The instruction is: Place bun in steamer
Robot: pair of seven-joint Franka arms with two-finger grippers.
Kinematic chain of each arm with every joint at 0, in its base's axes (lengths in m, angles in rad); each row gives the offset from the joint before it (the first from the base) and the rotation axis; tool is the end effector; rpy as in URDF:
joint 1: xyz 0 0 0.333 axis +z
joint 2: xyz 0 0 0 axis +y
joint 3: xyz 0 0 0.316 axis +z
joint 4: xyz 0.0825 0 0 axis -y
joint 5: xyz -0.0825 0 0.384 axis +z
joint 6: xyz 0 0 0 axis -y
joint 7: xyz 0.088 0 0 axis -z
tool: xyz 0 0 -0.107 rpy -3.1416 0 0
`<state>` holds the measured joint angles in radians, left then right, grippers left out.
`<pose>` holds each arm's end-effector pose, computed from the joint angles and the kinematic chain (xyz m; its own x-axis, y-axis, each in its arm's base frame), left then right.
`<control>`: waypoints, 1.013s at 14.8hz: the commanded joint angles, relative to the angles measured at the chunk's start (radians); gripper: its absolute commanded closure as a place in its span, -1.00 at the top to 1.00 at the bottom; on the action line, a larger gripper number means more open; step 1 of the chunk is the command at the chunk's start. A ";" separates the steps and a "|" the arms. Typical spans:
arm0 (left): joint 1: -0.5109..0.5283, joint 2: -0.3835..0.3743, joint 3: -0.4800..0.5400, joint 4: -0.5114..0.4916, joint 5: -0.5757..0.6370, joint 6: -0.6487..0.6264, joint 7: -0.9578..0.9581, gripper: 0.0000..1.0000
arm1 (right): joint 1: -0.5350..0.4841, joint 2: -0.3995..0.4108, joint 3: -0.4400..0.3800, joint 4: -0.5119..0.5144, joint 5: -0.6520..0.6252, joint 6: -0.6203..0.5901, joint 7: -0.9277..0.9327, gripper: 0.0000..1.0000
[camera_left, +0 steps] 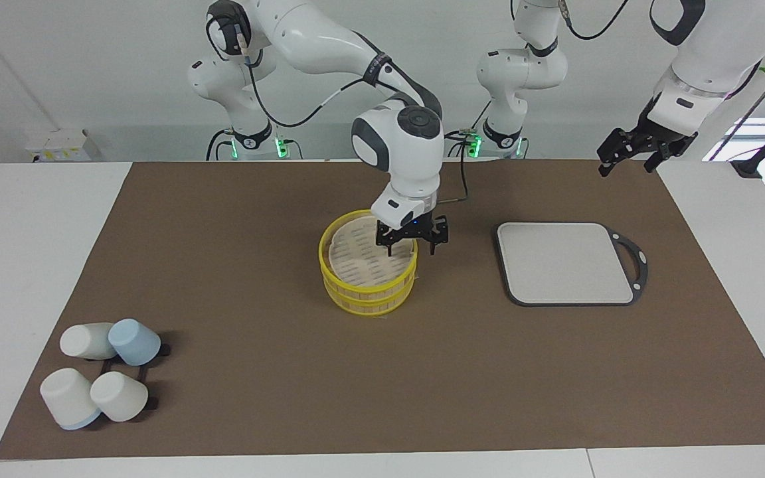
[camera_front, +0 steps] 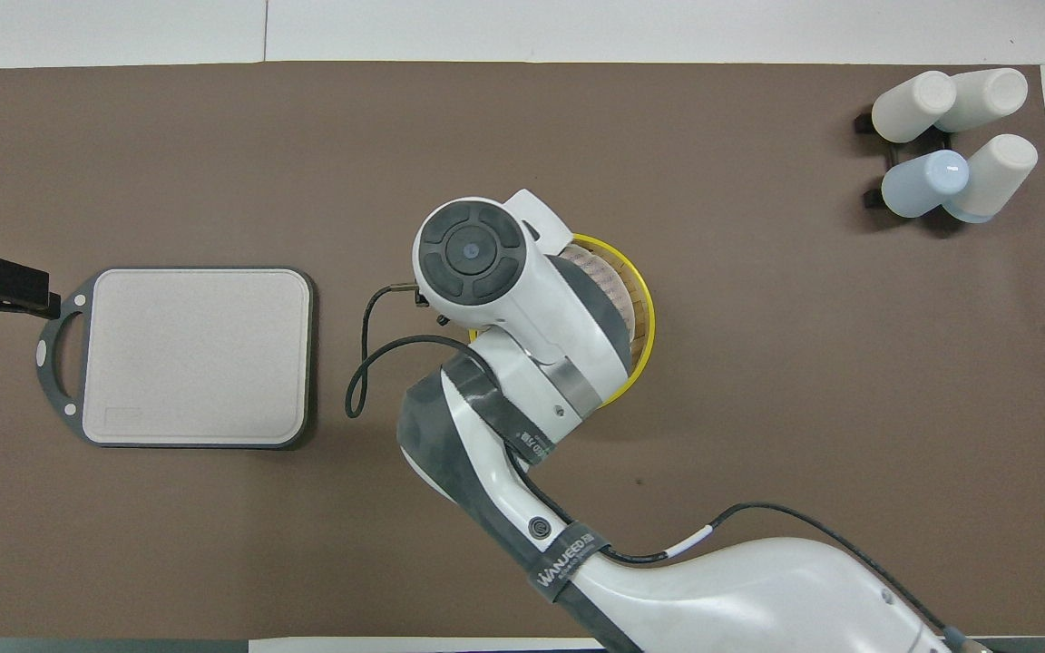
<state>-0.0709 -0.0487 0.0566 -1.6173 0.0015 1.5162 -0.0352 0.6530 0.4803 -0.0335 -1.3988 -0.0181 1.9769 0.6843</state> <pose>0.5331 -0.0067 0.6245 0.9984 0.0208 -0.0525 0.0208 -0.9998 -0.0006 0.5747 0.4137 0.4395 0.9938 -0.0554 0.0964 -0.0521 -0.9980 -0.0364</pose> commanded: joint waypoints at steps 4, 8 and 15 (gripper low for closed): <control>-0.004 -0.010 0.005 -0.003 -0.015 -0.005 0.011 1.00 | -0.248 -0.233 0.012 -0.038 0.013 -0.344 -0.343 1.00; -0.006 -0.010 0.005 -0.003 -0.017 -0.005 0.005 1.00 | -0.413 -0.360 0.012 -0.100 0.013 -0.475 -0.530 1.00; -0.006 -0.011 0.003 -0.009 -0.017 0.001 0.006 1.00 | -0.541 -0.508 0.012 -0.279 0.013 -0.452 -0.651 1.00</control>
<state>-0.0711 -0.0487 0.0547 -1.6173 0.0014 1.5162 -0.0352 0.1260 0.0274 -0.0360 -1.5874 -0.0169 1.4903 0.0469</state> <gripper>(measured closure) 0.000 0.000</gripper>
